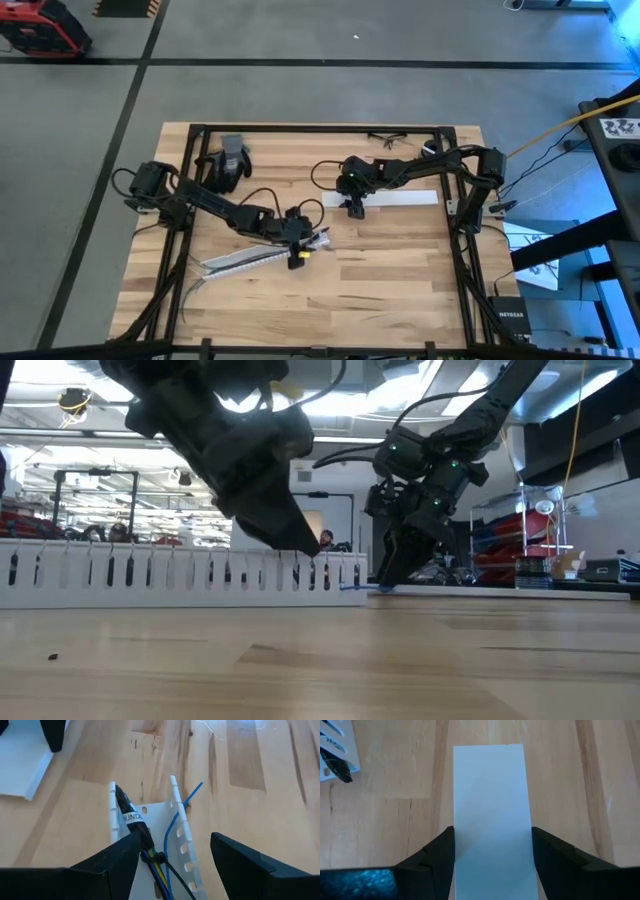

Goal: Ziptie cables
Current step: Close the white cable duct

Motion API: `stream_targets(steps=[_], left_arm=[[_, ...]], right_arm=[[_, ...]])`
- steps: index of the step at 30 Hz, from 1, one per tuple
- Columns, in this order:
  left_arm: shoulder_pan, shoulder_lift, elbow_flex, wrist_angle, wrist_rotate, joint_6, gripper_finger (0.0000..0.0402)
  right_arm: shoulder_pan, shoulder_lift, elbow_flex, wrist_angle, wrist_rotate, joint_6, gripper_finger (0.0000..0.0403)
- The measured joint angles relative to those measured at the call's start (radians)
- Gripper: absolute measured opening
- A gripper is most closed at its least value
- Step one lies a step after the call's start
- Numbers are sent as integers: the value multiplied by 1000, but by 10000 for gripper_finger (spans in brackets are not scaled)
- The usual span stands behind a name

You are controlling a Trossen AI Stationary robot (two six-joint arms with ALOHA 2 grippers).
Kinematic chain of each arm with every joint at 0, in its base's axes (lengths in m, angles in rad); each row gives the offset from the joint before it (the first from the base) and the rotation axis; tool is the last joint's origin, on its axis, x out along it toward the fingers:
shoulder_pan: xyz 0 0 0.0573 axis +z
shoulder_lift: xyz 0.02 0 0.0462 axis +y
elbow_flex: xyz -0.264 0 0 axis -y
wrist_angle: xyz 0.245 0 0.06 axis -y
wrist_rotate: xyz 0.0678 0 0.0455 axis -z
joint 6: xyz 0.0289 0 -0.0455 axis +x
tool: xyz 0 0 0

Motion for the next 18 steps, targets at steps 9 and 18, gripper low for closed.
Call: stream_targets(steps=[9,18], left_arm=[[-8,2,0,18,-7,29,238],[-8,0,-1,97,-23,21,237]], right_arm=[[0,0,0,1,0,0,221],[0,0,0,2,0,0,221]])
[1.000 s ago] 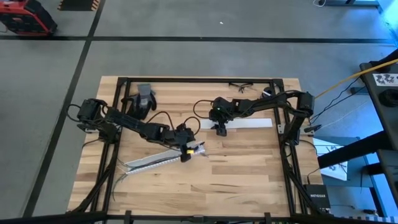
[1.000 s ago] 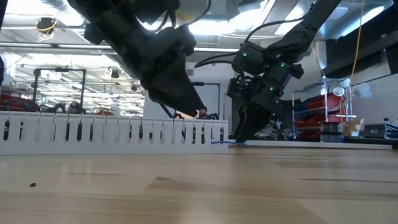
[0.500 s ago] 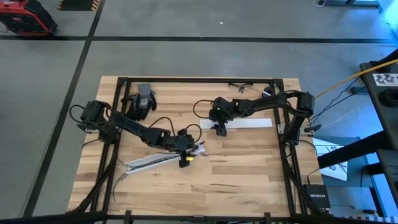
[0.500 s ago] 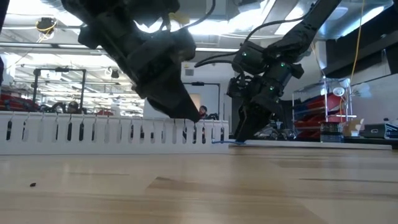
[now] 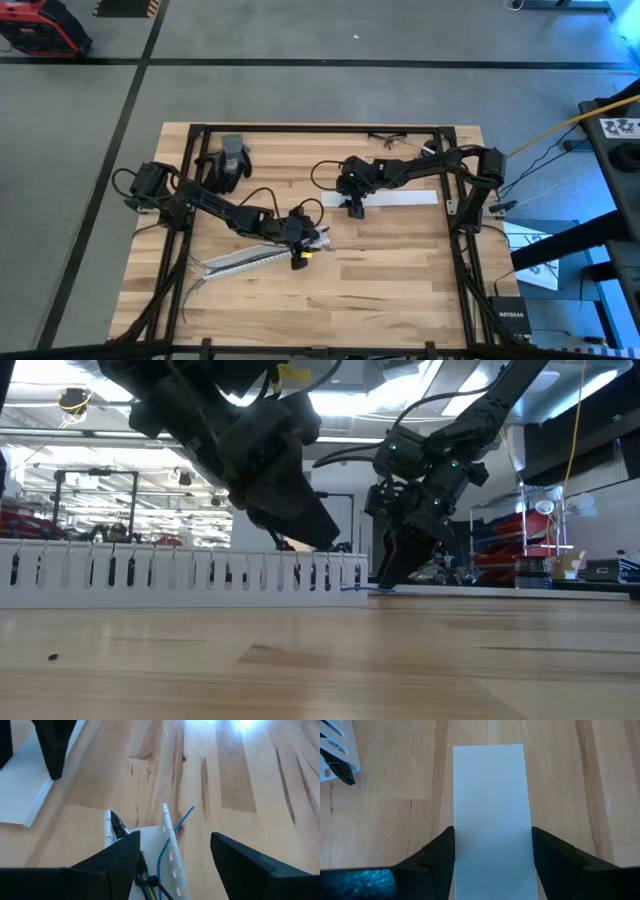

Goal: Ziptie cables
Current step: Close the white cable duct

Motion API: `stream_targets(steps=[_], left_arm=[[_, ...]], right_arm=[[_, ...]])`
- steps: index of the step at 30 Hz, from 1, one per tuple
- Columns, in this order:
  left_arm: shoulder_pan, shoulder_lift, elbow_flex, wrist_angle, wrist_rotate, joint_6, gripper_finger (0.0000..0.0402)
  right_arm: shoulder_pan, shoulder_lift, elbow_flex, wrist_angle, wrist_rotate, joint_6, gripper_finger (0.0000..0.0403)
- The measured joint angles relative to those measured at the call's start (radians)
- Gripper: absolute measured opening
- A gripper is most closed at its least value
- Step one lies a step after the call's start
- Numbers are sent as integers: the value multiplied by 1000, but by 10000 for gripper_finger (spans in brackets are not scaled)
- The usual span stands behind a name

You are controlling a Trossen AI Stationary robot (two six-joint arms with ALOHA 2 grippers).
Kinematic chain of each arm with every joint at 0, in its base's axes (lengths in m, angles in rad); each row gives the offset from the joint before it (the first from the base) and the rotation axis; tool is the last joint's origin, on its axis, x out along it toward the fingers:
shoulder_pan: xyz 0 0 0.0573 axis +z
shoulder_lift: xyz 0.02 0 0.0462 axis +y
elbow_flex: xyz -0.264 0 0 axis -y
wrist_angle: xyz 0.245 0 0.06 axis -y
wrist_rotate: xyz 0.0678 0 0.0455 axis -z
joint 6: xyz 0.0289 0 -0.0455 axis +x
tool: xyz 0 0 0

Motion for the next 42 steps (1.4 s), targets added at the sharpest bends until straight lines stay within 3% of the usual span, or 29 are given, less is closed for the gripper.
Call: stream_targets(steps=[6,11,20,33,42], left_arm=[[10,-1,0,29,-1,-162,237],[33,-1,0,27,10,18,237],[-10,-1,62,-119,-143,-20,237],[-36,-1,69,-170,-208,-180,237],[-37,-1,78,-168,-202,-170,237]], right_arm=[[0,0,0,0,0,0,221],[0,29,3,17,-3,-1,221],[0,53,5,29,-4,-2,221],[0,57,2,32,-4,-2,221],[0,58,2,35,-4,-1,221]])
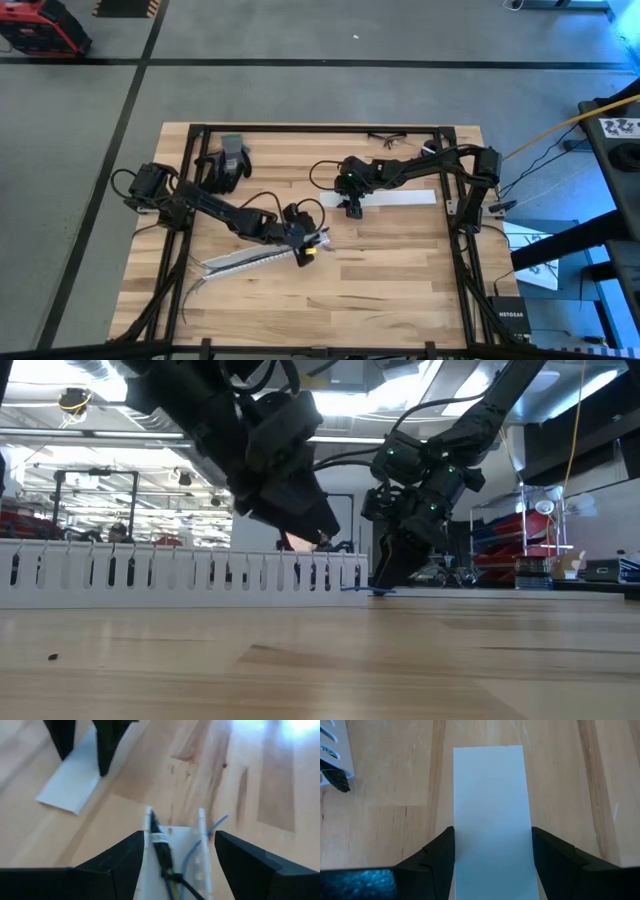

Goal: Ziptie cables
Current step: Close the white cable duct

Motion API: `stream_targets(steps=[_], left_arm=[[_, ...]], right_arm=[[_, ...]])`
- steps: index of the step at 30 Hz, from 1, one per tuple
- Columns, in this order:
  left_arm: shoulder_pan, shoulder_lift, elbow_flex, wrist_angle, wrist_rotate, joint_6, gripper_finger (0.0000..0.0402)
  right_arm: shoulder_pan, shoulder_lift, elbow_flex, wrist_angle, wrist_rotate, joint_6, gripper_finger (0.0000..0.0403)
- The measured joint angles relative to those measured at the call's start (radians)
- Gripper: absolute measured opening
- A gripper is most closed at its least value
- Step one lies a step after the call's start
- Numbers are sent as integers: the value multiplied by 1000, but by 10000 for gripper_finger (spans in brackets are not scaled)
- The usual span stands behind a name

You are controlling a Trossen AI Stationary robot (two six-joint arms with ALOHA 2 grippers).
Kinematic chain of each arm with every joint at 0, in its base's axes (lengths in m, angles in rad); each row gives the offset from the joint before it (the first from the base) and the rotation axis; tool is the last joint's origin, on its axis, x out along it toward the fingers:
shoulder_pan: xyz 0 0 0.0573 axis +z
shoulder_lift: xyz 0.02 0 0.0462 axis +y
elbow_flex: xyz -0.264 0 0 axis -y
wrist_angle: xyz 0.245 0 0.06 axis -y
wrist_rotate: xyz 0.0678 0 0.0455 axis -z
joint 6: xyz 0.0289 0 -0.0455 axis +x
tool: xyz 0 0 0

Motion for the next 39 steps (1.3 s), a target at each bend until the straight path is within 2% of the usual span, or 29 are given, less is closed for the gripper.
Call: stream_targets(steps=[4,7,10,17,20,30,39], left_arm=[[-22,0,27,-2,-6,88,238],[-45,2,50,-8,-81,138,245],[-61,2,63,-22,-135,181,274],[-64,2,63,-67,-132,117,366],[-62,2,63,-83,-132,109,389],[-60,2,63,-55,-135,70,395],[-40,2,63,-47,-104,-75,395]], right_arm=[[0,1,0,1,0,0,221],[0,1,-1,3,0,1,221],[0,1,-1,6,0,1,221],[0,1,-1,7,0,2,221],[0,2,-1,6,0,6,221],[0,2,-2,17,0,3,221],[0,2,-2,18,0,2,221]])
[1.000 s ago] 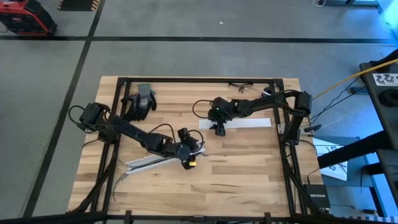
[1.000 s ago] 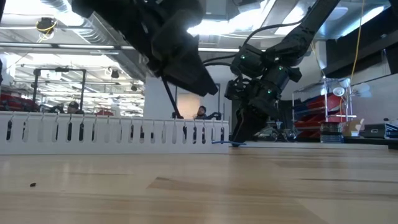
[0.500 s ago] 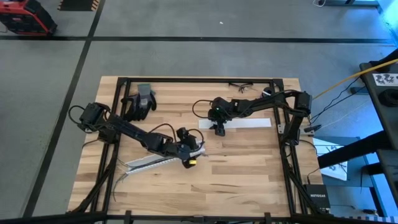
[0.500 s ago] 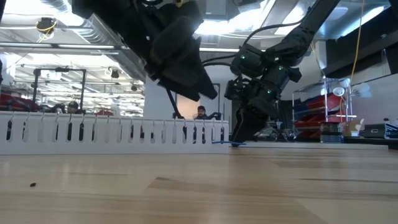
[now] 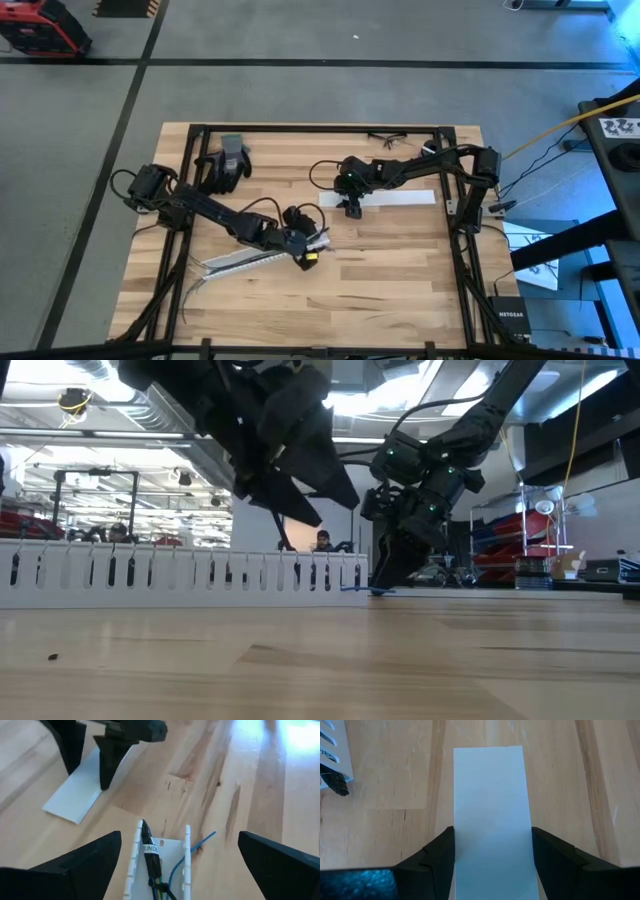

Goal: Ziptie cables
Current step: Close the white cable duct

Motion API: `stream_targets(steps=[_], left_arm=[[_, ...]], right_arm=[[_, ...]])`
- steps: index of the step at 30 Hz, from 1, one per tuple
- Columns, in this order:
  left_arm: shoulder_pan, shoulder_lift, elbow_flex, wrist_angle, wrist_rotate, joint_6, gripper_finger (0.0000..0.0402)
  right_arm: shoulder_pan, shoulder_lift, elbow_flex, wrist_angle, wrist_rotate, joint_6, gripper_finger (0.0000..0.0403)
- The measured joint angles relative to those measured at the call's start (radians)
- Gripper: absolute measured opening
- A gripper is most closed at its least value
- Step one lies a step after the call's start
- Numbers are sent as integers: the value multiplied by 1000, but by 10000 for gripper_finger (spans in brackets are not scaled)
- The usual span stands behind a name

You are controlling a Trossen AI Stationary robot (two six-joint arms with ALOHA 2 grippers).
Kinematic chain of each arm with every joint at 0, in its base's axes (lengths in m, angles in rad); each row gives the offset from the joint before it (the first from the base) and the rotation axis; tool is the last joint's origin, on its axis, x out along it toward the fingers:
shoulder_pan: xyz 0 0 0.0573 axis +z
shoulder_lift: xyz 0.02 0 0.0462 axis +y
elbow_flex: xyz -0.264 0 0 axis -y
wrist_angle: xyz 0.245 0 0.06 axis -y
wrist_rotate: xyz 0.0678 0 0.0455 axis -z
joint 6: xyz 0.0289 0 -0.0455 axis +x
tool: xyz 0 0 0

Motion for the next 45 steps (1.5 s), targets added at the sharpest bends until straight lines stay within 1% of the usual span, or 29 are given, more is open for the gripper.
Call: stream_targets(steps=[4,9,11,13,15,20,23,26,30,32,37,39,45], left_arm=[[1,8,-17,-1,9,5,395],[-12,13,-83,12,11,-14,395],[-7,13,-118,41,3,-24,395],[-3,14,-140,109,11,-1,395],[2,13,-140,127,26,17,395],[22,16,-140,114,79,17,395],[45,16,-140,114,128,7,395],[69,24,-140,117,144,23,395],[100,65,-140,131,237,49,392],[108,85,-137,136,267,76,385],[110,85,-129,139,264,145,362],[112,85,-129,140,261,176,355],[112,83,-129,92,258,201,350]], right_arm=[[0,0,0,0,-12,-1,221],[0,0,0,2,-19,-3,221],[0,0,0,4,-21,-3,221],[0,0,0,8,-23,-3,221],[0,0,0,11,-25,-3,221],[0,0,0,21,-26,-3,221],[0,0,0,21,-26,-3,221],[0,0,0,21,-26,-3,221],[0,0,0,20,-26,-3,221],[0,0,0,20,-26,-3,221],[0,0,1,18,-29,-2,221],[0,0,1,17,-54,-1,221],[0,0,3,-38,-103,-1,221]])
